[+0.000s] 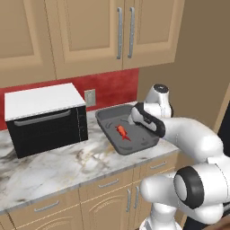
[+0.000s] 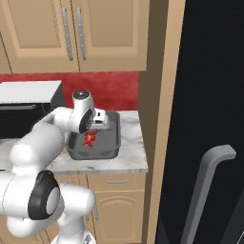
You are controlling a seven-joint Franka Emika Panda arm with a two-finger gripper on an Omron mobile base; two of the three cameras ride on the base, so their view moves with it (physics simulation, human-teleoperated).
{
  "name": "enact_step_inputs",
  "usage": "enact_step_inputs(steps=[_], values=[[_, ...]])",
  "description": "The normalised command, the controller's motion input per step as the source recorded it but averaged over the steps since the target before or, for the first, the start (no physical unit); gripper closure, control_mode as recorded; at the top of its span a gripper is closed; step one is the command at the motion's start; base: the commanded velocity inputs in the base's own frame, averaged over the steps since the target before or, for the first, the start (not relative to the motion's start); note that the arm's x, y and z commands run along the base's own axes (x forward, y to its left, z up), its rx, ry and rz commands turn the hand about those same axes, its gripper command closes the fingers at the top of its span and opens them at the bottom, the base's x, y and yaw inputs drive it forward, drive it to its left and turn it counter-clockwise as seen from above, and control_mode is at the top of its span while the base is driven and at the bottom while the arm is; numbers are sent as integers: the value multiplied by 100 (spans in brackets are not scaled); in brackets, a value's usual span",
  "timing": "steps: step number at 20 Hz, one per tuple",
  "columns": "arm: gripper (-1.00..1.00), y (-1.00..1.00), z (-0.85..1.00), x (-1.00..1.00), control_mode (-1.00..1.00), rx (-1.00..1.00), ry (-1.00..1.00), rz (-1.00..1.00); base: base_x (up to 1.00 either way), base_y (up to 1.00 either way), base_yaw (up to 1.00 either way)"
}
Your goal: Place one onion and one fish in each tupperware on the nearby counter, to pack two identical lunches.
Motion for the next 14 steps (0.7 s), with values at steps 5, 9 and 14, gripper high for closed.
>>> enact_step_inputs(steps=[5,9,14], values=[[100,0,-46,84,-100,0,7,0,0,0,0],[100,1,-45,79,-100,0,5,0,0,0,0],[100,2,-46,71,-100,-1,5,0,0,0,0]])
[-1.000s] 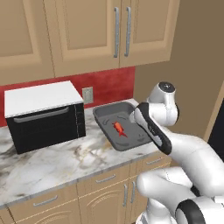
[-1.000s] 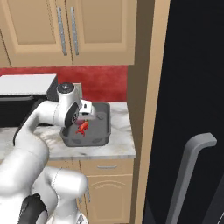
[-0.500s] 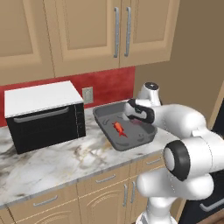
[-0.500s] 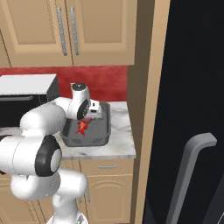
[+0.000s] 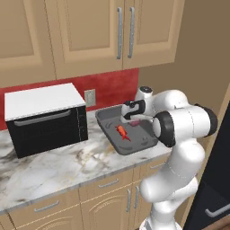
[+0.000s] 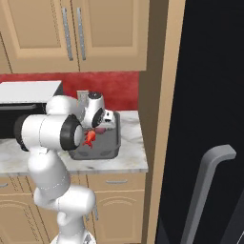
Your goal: Place one onion and one fish in each tupperware on the nearby counter, to pack two identical lunches.
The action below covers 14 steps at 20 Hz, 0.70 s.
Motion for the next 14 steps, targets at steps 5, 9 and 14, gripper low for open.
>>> enact_step_inputs(steps=[5,9,14], values=[[100,13,-50,47,-100,-4,7,0,0,0,0],[100,17,-37,47,-100,-3,4,0,0,0,0],[-100,-10,13,17,-100,0,2,0,0,0,0]])
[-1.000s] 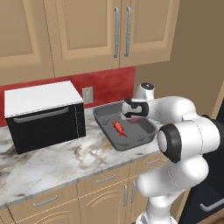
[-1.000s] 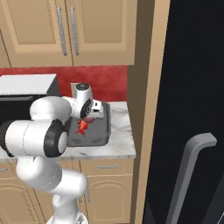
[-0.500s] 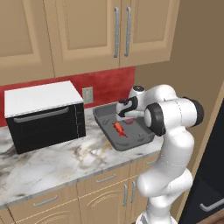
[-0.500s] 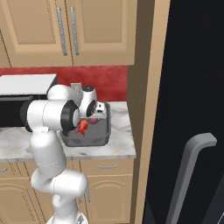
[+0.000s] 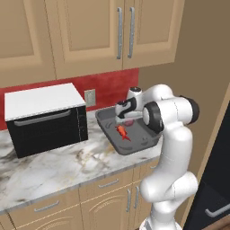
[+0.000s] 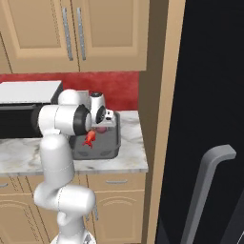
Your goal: Place one onion and one fish in each tupperware on the nearby counter, to pack two identical lunches.
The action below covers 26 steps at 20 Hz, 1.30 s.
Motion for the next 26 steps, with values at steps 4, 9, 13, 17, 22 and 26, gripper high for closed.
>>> enact_step_inputs(steps=[4,9,13,17,22,26], values=[[-100,-20,38,-14,-100,0,0,0,0,0,0],[-100,3,19,-48,-100,0,-11,0,0,0,0],[-100,2,10,-55,-100,0,-8,0,0,0,0],[-100,-13,56,-100,-100,0,-22,0,0,0,0],[-100,-16,99,-100,-100,0,-26,1,0,0,0],[-100,-17,100,-100,-100,0,-15,0,0,0,0]])
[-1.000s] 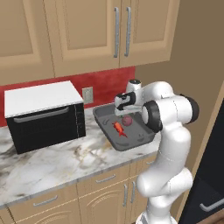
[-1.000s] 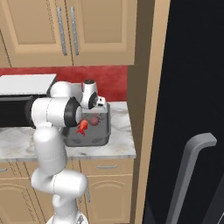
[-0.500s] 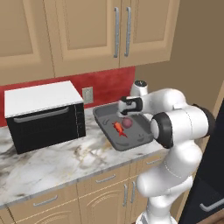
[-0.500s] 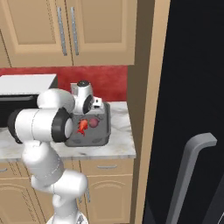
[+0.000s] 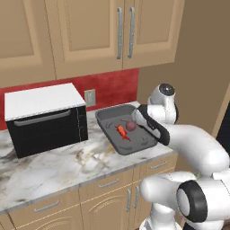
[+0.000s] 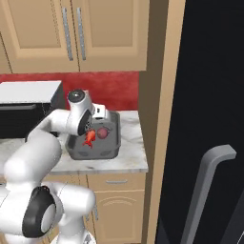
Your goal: Place one onion and one fish in each tupperware on the nearby counter, to pack two identical lunches.
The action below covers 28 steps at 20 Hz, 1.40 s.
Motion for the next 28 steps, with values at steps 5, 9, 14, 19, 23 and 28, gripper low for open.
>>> enact_step_inputs(steps=[5,9,14,19,23,28], values=[[-100,0,100,-100,-100,-1,-4,0,0,0,0],[-100,2,94,-100,-100,-4,-2,0,0,0,0],[-100,21,58,-100,-100,-8,-3,0,0,0,0],[-100,34,51,-100,-100,-9,-3,2,0,0,0],[-100,3,63,-100,-100,-4,-2,7,0,0,0],[-100,0,37,-100,-100,-2,-6,13,0,0,0]])
